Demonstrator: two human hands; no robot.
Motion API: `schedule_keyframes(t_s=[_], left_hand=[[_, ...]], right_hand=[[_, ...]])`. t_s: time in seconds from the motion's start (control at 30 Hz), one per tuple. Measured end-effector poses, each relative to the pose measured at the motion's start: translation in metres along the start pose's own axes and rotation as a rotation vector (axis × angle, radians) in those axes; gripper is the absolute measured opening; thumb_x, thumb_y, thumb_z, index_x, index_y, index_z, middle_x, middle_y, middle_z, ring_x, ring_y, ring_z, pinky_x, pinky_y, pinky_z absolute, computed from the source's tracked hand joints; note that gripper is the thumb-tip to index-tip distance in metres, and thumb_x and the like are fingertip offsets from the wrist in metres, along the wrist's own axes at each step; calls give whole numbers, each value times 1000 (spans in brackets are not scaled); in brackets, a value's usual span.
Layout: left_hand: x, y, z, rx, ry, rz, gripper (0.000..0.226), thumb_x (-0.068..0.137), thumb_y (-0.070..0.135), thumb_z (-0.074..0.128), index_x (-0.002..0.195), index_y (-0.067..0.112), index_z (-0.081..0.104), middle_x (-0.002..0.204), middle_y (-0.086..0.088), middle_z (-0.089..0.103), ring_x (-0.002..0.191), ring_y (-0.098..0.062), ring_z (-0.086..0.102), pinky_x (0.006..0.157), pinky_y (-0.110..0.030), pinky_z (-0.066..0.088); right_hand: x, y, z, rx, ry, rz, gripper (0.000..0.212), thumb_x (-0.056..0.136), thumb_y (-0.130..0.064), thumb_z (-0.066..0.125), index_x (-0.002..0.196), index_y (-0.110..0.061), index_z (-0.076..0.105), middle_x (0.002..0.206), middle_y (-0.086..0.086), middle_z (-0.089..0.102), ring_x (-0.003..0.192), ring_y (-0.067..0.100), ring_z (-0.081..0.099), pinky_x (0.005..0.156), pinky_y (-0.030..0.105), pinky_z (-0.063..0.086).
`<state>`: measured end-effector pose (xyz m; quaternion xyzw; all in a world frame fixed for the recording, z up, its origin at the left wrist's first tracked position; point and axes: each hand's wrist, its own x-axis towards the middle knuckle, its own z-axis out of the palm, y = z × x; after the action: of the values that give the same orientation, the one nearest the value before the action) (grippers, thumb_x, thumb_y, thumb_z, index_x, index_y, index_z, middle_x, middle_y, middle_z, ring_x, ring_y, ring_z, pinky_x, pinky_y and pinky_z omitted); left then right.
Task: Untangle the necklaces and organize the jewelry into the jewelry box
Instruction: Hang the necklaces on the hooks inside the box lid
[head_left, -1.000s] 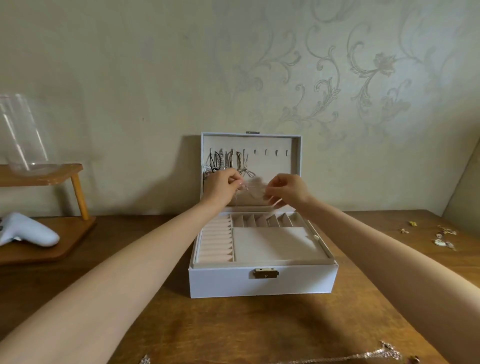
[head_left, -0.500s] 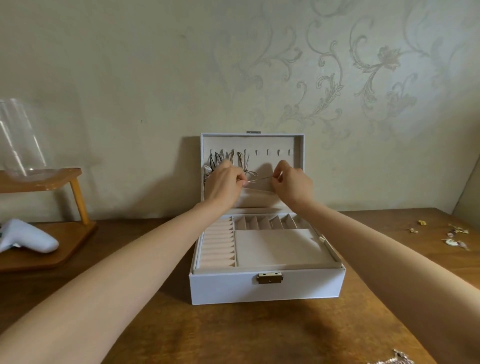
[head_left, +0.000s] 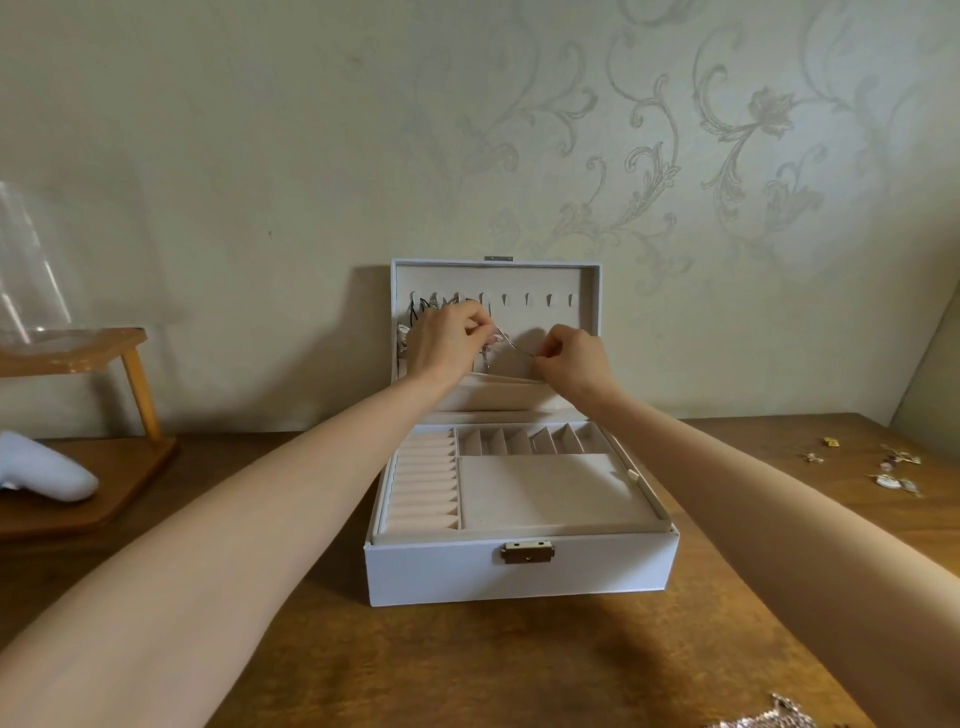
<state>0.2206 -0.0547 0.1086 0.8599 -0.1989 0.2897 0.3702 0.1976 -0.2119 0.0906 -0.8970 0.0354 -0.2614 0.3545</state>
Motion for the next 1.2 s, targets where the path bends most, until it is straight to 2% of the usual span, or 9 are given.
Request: schedule_keyframes(t_s=[0.13,0.4,0.53,0.63,0.7,0.87,1.0,1.1,1.2], left_hand=[[-1,-2,-1,65,-90,24,11,88,23,61,83,21,71,78,9,73,81,-4,65,68,-22,45],[-9,-9,3,258,-187,93,10,88,22,63,96,17,61,87,0,71,85,-19,64,70,-33,50],[-16,-7,-1,254,-235,81,9,90,21,60,97,17,62,97,1,69,94,-18,61,68,-27,40],[-34,-3,-6,209,-272,122,16,92,19,56,106,15,61,115,0,59,108,-18,51,79,-25,36],[-52,3,-12,168,-293,142,17,91,18,56,107,16,60,118,0,53,109,-17,49,85,-30,40],[-97,25,-36,82,-384,184,19,89,22,60,108,16,60,114,2,51,100,-12,50,86,-34,45],[-134,35,-59,16,-458,207,19,88,25,62,106,18,60,110,7,47,93,-9,53,84,-32,45],[-158,35,-71,1,-491,190,17,88,24,62,104,20,60,113,9,46,91,-7,53,85,-33,47],[-177,33,-81,12,-506,161,14,89,25,61,102,20,60,113,10,45,88,-5,54,85,-33,48]], right_hand=[[0,1,0,4,2,-2,8,78,-3,62,86,-3,63,79,8,60,75,21,53,62,26,38],[-2,3,-1,39,20,-17,14,78,0,64,91,-4,62,80,6,60,77,19,53,61,25,38],[-9,3,-10,110,22,-20,17,80,2,57,91,-9,63,76,2,60,74,18,55,58,21,42],[-21,-1,-21,161,12,-43,20,79,1,57,87,-16,62,72,1,66,67,17,57,59,29,50],[-37,-7,-27,158,-50,-92,17,80,-2,60,89,-16,64,71,0,68,66,16,59,63,32,51],[-96,-19,-44,22,-225,-241,13,83,-9,65,94,-15,66,82,-4,66,69,13,58,64,19,45],[-145,-14,-65,-57,-255,-380,8,83,-15,68,89,-21,67,81,-7,66,71,14,58,66,27,47],[-171,-10,-76,-73,-285,-427,7,83,-14,68,85,-21,68,76,-7,61,67,9,54,62,23,44],[-191,-9,-84,-78,-501,-410,6,81,-16,71,86,-20,71,75,-6,62,67,6,50,60,19,41]])
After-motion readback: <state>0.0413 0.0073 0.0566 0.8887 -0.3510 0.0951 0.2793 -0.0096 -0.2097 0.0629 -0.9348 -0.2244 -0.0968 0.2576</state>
